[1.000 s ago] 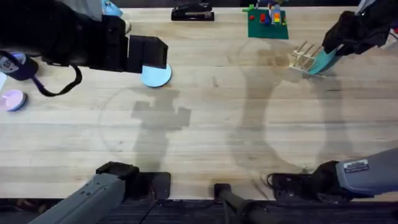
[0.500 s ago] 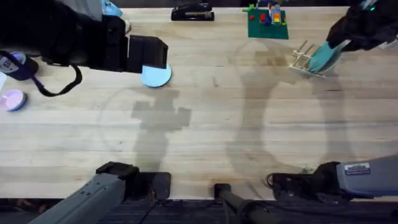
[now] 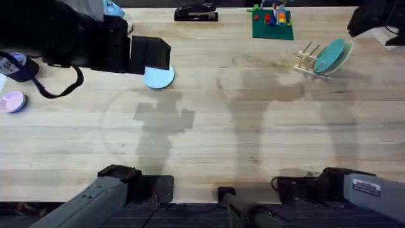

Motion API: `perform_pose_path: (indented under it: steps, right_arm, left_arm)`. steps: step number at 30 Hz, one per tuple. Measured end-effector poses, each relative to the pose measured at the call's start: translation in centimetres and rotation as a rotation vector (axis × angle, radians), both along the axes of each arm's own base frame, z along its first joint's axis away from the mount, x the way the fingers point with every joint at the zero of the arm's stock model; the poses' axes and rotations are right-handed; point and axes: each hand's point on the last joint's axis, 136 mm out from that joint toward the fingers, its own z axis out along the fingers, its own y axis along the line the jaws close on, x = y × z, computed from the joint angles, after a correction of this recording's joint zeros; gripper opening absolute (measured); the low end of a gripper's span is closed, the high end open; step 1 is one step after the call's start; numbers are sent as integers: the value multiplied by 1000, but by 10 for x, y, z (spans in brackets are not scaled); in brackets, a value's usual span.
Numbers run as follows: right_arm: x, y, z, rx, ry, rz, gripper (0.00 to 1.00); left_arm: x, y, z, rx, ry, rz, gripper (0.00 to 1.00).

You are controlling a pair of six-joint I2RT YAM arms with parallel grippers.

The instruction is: Pick up the plates from the table one by one and place each into a slot on the dish rack.

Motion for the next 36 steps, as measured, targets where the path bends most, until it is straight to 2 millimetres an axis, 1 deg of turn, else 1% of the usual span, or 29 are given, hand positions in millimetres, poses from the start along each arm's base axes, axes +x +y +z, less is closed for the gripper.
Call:
perform_pose_path:
  steps: [1, 3, 4, 7, 10, 15, 19, 21, 22, 23, 24, 25, 27, 30, 36]
  right_arm:
    - [-5, 4, 4, 0, -4, 10, 766]
    - [-15, 13, 11, -2, -13, 37, 963]
    - [-19, 18, 14, -2, -17, 51, 984]
    - [-30, 36, 24, 5, -39, 112, 992]
    - [-34, 60, 32, 36, -74, 192, 992]
    - [-36, 100, 36, 106, -94, 332, 994]
    - [-31, 129, 35, 140, -98, 427, 994]
    - [-26, 141, 35, 149, -106, 465, 994]
    - [-24, 147, 35, 153, -112, 484, 994]
    - [-14, 165, 35, 163, -135, 532, 994]
    - [-11, 170, 36, 165, -142, 545, 994]
    - [-9, 175, 35, 167, -146, 558, 994]
    - [-7, 182, 33, 168, -143, 577, 994]
    - [-4, 190, 28, 170, -127, 596, 994]
    - [1, 194, 15, 169, -87, 599, 994]
  left_arm:
    - [0, 0, 0, 0, 0, 0, 995]
    - [0, 0, 0, 0, 0, 0, 995]
    - [0, 0, 0, 0, 0, 0, 995]
    - [0, 0, 0, 0, 0, 0, 995]
    - [0, 0, 0, 0, 0, 0, 995]
    - [0, 0, 0, 0, 0, 0, 995]
    - [0, 0, 0, 0, 0, 0, 985]
    - [0, 0, 0, -1, 1, 2, 867]
    - [0, 0, 0, -1, 0, 3, 752]
    - [0, 0, 0, -2, 1, 5, 268]
    - [0, 0, 0, -2, 1, 4, 131]
    - [0, 0, 0, 0, 1, 3, 63]
    - [0, 0, 0, 0, 1, 3, 44]
    - [0, 0, 0, 1, 1, 4, 42]
    - [0, 0, 0, 1, 2, 4, 42]
